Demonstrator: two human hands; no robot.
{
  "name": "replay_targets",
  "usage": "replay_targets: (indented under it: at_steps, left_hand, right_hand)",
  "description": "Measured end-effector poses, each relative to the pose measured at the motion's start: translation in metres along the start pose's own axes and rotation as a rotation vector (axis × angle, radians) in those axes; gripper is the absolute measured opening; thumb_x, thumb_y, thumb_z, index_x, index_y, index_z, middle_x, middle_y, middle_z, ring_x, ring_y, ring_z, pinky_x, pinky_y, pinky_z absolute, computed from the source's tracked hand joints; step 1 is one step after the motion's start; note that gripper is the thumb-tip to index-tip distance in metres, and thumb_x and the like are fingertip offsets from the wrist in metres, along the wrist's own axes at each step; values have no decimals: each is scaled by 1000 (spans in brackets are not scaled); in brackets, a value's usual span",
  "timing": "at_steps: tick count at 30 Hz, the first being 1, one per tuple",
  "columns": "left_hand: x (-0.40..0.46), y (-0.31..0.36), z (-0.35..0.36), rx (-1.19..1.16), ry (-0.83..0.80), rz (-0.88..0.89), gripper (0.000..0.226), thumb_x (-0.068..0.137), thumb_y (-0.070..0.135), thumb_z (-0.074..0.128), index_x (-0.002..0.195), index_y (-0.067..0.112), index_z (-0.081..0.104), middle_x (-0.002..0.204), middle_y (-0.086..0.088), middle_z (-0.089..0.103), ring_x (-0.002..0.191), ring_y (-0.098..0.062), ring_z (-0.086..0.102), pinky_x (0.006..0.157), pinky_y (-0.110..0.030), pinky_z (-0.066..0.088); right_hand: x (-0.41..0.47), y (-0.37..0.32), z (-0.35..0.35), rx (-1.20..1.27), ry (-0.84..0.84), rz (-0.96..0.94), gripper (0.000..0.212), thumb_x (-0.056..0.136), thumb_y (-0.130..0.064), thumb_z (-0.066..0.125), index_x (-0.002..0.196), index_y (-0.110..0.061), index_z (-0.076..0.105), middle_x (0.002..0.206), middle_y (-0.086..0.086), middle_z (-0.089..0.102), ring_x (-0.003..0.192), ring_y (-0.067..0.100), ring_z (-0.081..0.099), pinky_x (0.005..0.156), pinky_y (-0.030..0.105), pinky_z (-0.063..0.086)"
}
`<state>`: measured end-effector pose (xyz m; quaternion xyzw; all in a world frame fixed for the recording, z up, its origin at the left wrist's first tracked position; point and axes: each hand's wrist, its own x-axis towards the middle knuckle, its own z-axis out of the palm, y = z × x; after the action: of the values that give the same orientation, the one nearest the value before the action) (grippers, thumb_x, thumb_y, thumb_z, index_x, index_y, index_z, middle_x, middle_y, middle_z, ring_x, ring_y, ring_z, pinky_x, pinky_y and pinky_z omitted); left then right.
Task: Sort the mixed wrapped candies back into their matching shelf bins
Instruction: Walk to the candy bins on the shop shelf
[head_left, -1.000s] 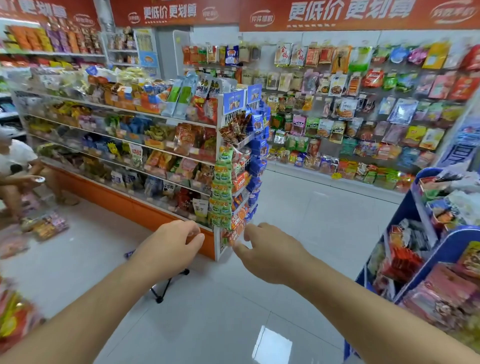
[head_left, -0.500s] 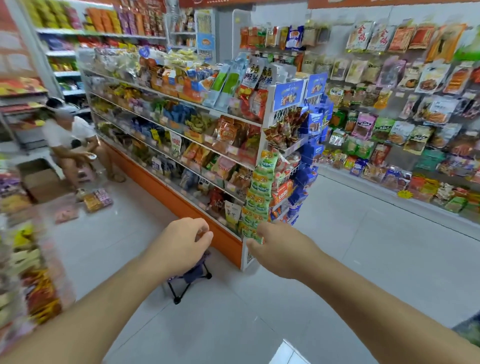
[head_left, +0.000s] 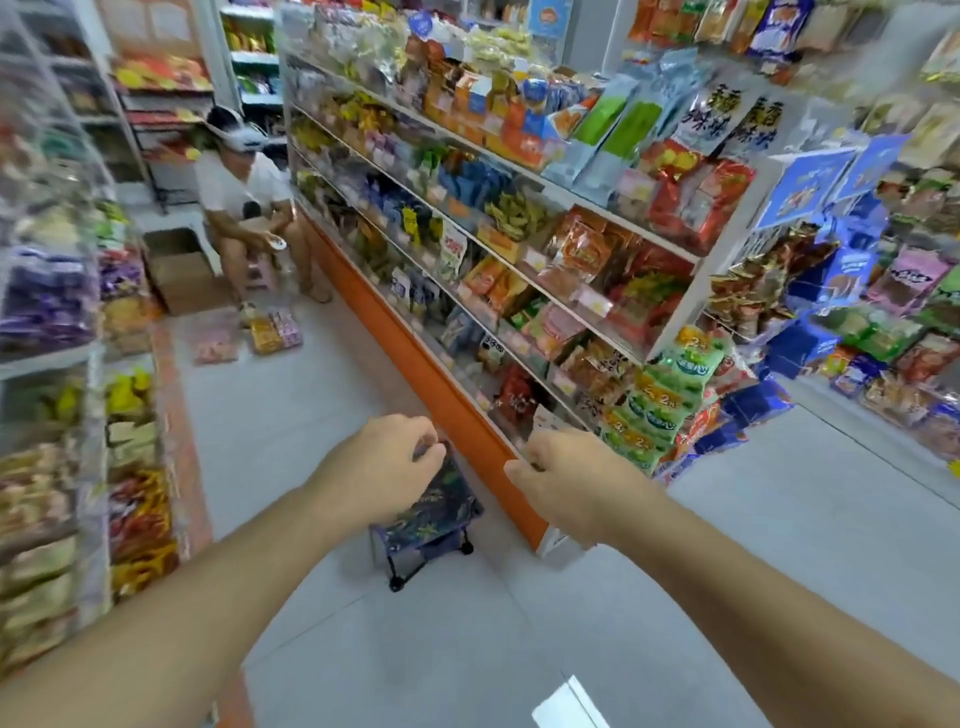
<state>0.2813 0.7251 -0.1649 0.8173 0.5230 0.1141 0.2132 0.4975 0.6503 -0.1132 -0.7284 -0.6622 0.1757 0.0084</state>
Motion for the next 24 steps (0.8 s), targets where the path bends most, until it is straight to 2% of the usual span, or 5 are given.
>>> replay_targets:
  at_steps: [6, 11, 16, 20, 24]
  left_hand:
    - [35, -87, -8, -45, 39, -201, 24, 101, 48, 43, 108, 35, 62, 111, 9, 61, 103, -16, 60, 89, -40, 54]
    - [48, -152, -10, -84, 133, -437, 24, 101, 49, 45, 112, 34, 61, 116, 9, 60, 101, -14, 59, 89, -41, 54]
    - [43, -194, -14, -130, 268, -660, 25, 100, 46, 48, 111, 30, 63, 108, 7, 62, 99, -16, 60, 86, -39, 53]
    - [23, -221, -20, -174, 363, -801, 13, 101, 41, 50, 101, 29, 56, 100, 3, 58, 87, -17, 57, 69, -29, 38]
    - [3, -259, -25, -155, 434, -928, 25, 103, 38, 50, 119, 23, 62, 114, 5, 61, 106, -17, 60, 79, -30, 45]
  right_hand:
    - [113, -51, 13, -23, -96, -190, 37, 101, -56, 43, 103, -21, 56, 99, -2, 56, 88, 23, 59, 81, 42, 55]
    - [214, -95, 31, -64, -191, -397, 33, 100, -55, 44, 85, -26, 49, 93, -1, 56, 85, 24, 57, 74, 40, 50]
    - [286, -154, 44, -126, -305, -594, 44, 101, -56, 43, 117, -18, 59, 116, 3, 60, 103, 27, 60, 89, 43, 53]
    - [319, -223, 61, -209, -365, -763, 44, 101, -57, 42, 119, -20, 58, 116, 2, 57, 102, 27, 59, 89, 40, 51]
    - [334, -295, 94, -290, -436, -903, 47, 101, -60, 40, 123, -22, 56, 118, -1, 56, 105, 24, 60, 92, 40, 53]
